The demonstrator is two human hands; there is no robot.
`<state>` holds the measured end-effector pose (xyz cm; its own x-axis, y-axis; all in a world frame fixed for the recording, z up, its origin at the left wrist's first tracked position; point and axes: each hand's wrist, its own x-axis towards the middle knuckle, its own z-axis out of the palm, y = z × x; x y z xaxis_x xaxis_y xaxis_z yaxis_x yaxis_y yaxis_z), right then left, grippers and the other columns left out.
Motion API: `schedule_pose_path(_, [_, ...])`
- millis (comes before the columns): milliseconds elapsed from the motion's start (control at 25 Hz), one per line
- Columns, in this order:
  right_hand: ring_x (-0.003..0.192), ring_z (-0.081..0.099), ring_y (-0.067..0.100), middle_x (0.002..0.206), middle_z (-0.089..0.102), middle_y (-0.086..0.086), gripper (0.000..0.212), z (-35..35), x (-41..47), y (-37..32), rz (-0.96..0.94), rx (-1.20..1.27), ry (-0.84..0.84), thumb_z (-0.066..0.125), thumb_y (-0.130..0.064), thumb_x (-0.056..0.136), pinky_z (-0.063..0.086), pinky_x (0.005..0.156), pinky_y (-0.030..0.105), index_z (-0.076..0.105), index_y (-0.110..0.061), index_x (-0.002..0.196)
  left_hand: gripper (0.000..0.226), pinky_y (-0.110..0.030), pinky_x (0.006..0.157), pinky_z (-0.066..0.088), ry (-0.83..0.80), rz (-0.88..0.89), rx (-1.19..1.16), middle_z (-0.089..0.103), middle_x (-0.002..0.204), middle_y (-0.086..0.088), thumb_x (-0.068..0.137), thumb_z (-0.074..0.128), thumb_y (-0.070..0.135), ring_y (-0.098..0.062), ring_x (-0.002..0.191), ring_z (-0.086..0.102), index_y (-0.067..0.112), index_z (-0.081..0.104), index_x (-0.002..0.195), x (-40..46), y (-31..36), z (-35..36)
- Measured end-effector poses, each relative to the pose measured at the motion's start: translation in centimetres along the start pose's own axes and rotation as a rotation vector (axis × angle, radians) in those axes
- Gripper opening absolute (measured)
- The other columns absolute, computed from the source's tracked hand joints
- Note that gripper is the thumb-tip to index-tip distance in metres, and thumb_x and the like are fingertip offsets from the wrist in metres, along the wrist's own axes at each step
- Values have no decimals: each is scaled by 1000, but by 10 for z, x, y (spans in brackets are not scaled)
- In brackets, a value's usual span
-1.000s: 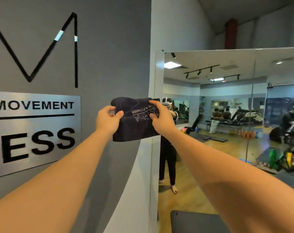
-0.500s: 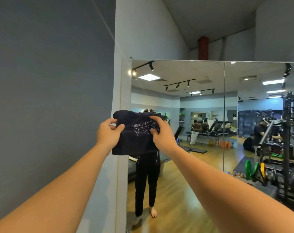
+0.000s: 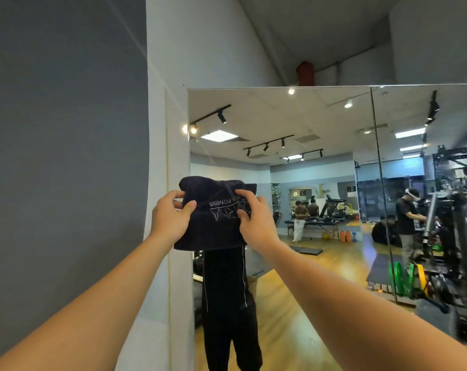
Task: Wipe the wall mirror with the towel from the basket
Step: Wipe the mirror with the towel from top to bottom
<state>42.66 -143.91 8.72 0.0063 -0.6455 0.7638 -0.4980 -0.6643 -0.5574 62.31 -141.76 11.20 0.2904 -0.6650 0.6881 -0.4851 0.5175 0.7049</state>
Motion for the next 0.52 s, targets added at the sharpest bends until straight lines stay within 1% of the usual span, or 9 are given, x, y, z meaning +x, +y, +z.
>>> schedule_pose_path(120, [109,50,12,124,43,-4,46,26,49,27,-49,-40,3,51,-14,107,41,91,23,45,-31,149,30,-41,88,54,35,39,29,62,96,9,99,65,25,-23,99,65,22,58,129,50,-24,21])
schedule_pose_path(200, [110,50,13,125,43,-4,47,42,77,44,-107,-85,-3,52,-17,106,48,97,30,44,-32,150,31,-35,81,51,73,63,47,60,96,9,100,64,23,-20,96,62,24,52,128,75,-37,32])
schedule_pose_path(240, [114,52,16,128,44,-2,47,49,90,51,-133,-97,-3,53,-18,106,50,101,36,43,-32,150,30,-30,77,49,95,72,49,60,96,7,101,64,22,-19,94,61,24,50,127,84,-42,35])
schedule_pose_path(320, [124,51,22,135,45,3,49,66,115,64,-185,-111,-11,54,-19,105,49,107,43,42,-31,151,29,-21,69,45,147,106,64,61,101,1,101,62,19,-18,93,60,25,46,124,103,-55,43])
schedule_pose_path(360, [126,51,24,137,46,4,50,74,127,69,-216,-130,-12,54,-20,105,49,108,45,41,-31,152,27,-19,68,44,167,121,80,60,104,-1,102,61,18,-18,94,60,26,45,122,113,-61,46])
schedule_pose_path(440, [127,49,25,138,47,6,51,91,149,77,-261,-212,3,55,-23,105,46,110,49,39,-29,154,24,-16,68,43,195,138,114,59,107,-1,102,60,16,-19,95,60,26,46,119,129,-74,49])
schedule_pose_path(520, [128,44,26,139,47,9,53,105,165,83,-290,-329,29,54,-25,105,41,112,49,37,-28,155,21,-17,68,44,194,168,148,59,103,1,102,60,16,-18,94,61,27,48,115,146,-87,51])
